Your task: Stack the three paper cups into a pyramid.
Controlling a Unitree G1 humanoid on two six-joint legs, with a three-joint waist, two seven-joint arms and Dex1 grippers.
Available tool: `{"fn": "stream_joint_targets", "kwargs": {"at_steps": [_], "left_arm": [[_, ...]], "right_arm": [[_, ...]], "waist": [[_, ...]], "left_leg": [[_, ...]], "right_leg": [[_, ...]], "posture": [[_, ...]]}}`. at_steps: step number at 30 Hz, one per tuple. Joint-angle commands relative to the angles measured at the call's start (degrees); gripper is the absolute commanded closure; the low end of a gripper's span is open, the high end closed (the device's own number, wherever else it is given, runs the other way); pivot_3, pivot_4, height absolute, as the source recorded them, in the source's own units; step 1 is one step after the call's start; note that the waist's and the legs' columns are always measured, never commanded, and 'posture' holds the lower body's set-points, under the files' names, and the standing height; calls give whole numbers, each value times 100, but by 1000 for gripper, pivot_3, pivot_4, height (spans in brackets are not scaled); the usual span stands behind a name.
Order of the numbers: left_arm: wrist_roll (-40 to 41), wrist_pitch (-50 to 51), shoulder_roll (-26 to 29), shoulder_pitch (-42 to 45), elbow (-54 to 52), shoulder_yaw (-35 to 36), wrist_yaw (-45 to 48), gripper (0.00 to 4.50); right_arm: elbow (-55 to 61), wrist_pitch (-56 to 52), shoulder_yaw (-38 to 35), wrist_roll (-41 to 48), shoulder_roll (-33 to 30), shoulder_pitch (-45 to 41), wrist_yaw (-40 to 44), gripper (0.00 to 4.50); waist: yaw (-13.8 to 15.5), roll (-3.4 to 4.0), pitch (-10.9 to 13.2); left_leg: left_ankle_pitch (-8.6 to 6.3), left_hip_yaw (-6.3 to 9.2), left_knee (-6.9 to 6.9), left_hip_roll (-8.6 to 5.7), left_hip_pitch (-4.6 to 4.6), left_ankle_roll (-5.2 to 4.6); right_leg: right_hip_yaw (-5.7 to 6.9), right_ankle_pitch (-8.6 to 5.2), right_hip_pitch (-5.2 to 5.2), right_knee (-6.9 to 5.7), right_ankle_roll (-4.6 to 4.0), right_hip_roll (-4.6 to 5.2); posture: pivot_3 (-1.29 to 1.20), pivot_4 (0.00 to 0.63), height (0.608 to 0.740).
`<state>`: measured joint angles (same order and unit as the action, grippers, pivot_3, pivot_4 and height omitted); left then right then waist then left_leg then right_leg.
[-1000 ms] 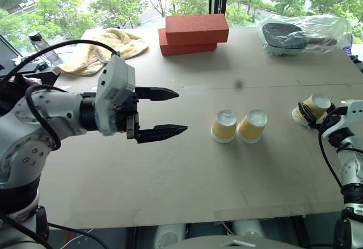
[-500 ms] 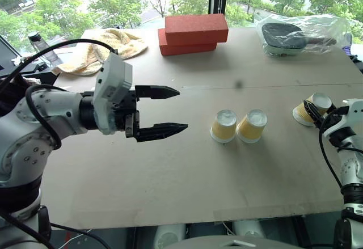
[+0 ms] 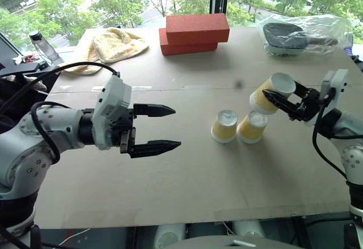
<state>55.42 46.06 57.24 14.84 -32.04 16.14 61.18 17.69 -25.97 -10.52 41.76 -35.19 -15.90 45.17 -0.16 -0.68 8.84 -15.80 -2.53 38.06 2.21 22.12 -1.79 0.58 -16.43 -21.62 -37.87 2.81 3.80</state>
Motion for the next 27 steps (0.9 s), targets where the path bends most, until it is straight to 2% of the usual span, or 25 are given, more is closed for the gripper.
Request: {"fn": "stream_joint_targets", "kwargs": {"at_steps": [1,12,13,14,16,19,23,27], "left_arm": [[46,-132,51,78,-130,77,43,0],[127,-86,77,158,-155,70,-8,0],[131,-83,78,169,-156,61,-13,0],[133,-83,80,176,-154,55,-14,0],[139,-84,78,195,-149,45,-21,0],[166,-76,64,232,-154,44,-50,0],[273,-36,37,211,-175,123,-142,0],[389,33,54,77,-158,259,-220,0]], "right_arm": [[268,-349,235,75,-155,-123,132,2274],[227,-601,500,-76,-128,-366,186,2274],[214,-592,494,-80,-117,-378,199,1139],[211,-593,486,-81,-108,-393,198,873],[225,-603,455,-55,-98,-416,210,45],[234,-587,273,40,-144,-414,252,45],[237,-1074,-430,614,-721,-64,589,45],[134,-1434,-1558,1364,-1236,642,1062,45]], "waist": [[7,-2,1],[-37,-5,3],[-39,-5,3],[-41,-5,3],[-41,-5,4],[-40,-6,4],[4,-7,7],[75,-9,7]], "left_leg": [[0,-2,1,-2,1,-1],[-2,-3,1,0,3,-3],[-2,-3,1,0,3,-3],[-2,-3,1,0,2,-3],[-2,-3,1,0,3,-4],[-2,-3,1,0,3,-3],[-2,-1,1,-1,8,-3],[-2,16,2,-2,28,-4]], "right_leg": [[2,0,0,1,0,2],[8,0,-4,2,0,-4],[8,0,-4,1,0,-4],[8,0,-4,1,0,-4],[8,0,-4,1,0,-4],[8,0,-4,1,0,-4],[9,0,-5,2,0,-1],[15,0,-8,20,0,1]], "posture": [[0,150,730],[0,150,730],[0,150,730],[0,150,730],[0,150,730],[0,150,730],[0,150,730],[0,150,730]]}}
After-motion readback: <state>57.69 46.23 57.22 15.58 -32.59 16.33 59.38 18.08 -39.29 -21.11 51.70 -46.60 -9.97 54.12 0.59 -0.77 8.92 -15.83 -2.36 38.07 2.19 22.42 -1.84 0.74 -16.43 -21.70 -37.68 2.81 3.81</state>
